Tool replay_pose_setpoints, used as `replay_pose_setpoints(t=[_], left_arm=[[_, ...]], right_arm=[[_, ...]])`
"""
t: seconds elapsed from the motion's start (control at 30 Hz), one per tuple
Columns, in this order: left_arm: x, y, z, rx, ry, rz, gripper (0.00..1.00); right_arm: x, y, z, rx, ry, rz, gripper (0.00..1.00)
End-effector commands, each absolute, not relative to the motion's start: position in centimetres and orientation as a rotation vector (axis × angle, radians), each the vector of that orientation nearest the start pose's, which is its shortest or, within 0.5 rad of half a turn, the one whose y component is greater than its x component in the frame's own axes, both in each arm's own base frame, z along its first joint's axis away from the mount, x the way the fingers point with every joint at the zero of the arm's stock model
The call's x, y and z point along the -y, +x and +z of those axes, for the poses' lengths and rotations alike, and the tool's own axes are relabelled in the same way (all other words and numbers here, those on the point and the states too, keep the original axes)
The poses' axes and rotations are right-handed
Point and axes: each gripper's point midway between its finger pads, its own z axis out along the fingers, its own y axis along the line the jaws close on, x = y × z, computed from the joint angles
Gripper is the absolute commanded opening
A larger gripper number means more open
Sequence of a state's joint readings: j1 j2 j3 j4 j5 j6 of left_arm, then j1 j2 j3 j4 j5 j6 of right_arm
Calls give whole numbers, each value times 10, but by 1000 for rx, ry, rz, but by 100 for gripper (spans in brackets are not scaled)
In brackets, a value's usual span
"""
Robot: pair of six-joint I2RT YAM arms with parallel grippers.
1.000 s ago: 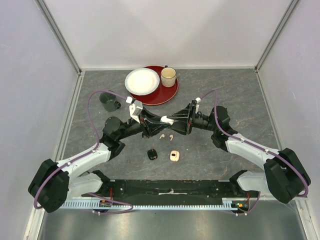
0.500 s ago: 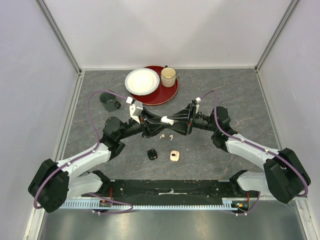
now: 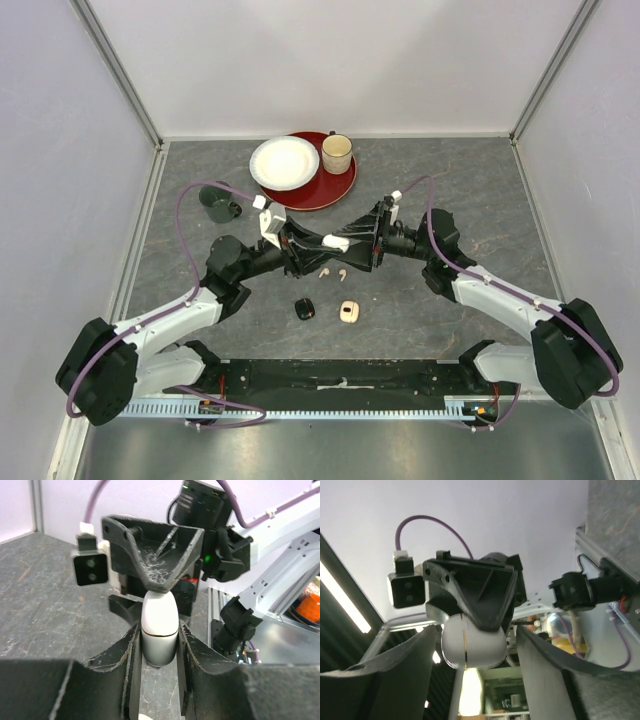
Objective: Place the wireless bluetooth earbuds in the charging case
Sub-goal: Pick up the charging case at the center of the board.
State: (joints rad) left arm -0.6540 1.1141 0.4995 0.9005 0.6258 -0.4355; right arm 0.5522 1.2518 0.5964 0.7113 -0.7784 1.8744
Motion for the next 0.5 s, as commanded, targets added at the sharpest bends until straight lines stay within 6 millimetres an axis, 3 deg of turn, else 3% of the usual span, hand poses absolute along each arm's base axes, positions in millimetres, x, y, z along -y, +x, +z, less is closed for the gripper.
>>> replay_pose_setpoints(t=[0.0,0.07,0.13,0.3,0.47], left_arm=[[298,186,307,-1100,730,-1281,2],[290,184,315,-1028,705,-1243,2],[285,176,311,-992,724,-1228,2],[265,182,311,-982,605,-1153,2],[244,177,316,-940,540,-1094,2]], right_arm=[[-312,210,293,-2137,349,2098,79],[-310,212,292,-2168,271,1979,86],[-308,218,292,-2172,212,1869,89],[-297,228,311,-2056,101,1690,91],[-263,241,290,-2134,-110,1197,94]])
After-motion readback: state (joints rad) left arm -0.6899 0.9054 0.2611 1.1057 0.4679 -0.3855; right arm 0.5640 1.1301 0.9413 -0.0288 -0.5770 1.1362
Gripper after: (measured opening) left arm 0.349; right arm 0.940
